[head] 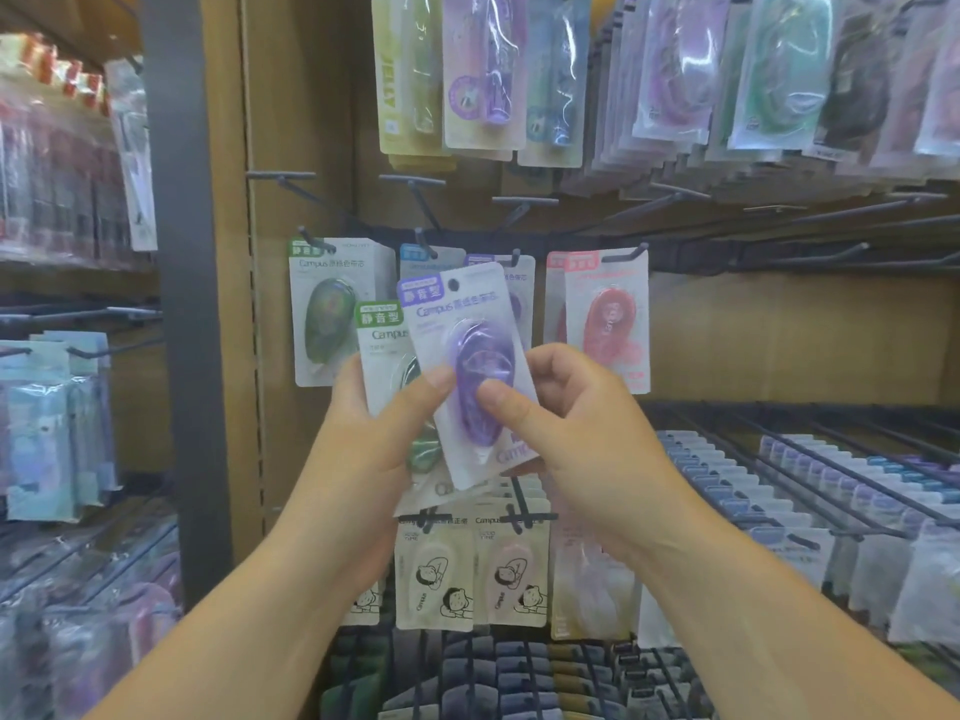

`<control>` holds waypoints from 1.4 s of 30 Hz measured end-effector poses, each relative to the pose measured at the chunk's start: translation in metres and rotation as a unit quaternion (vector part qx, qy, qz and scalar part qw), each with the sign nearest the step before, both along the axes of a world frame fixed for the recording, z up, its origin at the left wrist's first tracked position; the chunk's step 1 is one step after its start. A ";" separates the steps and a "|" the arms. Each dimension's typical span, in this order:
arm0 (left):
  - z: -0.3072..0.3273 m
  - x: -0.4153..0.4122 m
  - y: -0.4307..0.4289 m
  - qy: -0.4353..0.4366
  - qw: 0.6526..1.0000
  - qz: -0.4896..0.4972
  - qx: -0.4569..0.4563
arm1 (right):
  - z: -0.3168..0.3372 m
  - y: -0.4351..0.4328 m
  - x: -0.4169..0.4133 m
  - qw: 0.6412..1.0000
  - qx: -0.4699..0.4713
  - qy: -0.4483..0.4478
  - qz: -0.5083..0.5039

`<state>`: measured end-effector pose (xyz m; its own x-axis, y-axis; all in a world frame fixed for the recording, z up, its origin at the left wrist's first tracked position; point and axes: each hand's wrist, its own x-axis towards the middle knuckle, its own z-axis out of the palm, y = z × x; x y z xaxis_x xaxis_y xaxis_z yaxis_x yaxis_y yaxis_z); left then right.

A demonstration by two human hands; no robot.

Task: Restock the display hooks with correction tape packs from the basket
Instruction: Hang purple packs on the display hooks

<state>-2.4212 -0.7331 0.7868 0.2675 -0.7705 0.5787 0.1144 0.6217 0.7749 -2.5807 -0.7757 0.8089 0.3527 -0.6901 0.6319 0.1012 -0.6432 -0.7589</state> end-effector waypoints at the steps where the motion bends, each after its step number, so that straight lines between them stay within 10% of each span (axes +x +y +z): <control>1: -0.001 0.001 0.000 0.004 1.000 -0.005 0.002 | 0.000 0.000 0.000 1.000 0.019 -0.011 0.011; 26: -0.006 0.041 0.018 0.005 0.998 0.056 0.021 | 0.004 -0.029 0.010 0.987 0.009 -0.105 -0.120; 42: -0.007 0.050 0.020 0.031 0.999 0.009 0.019 | 0.032 -0.099 0.040 0.963 0.044 0.111 -0.242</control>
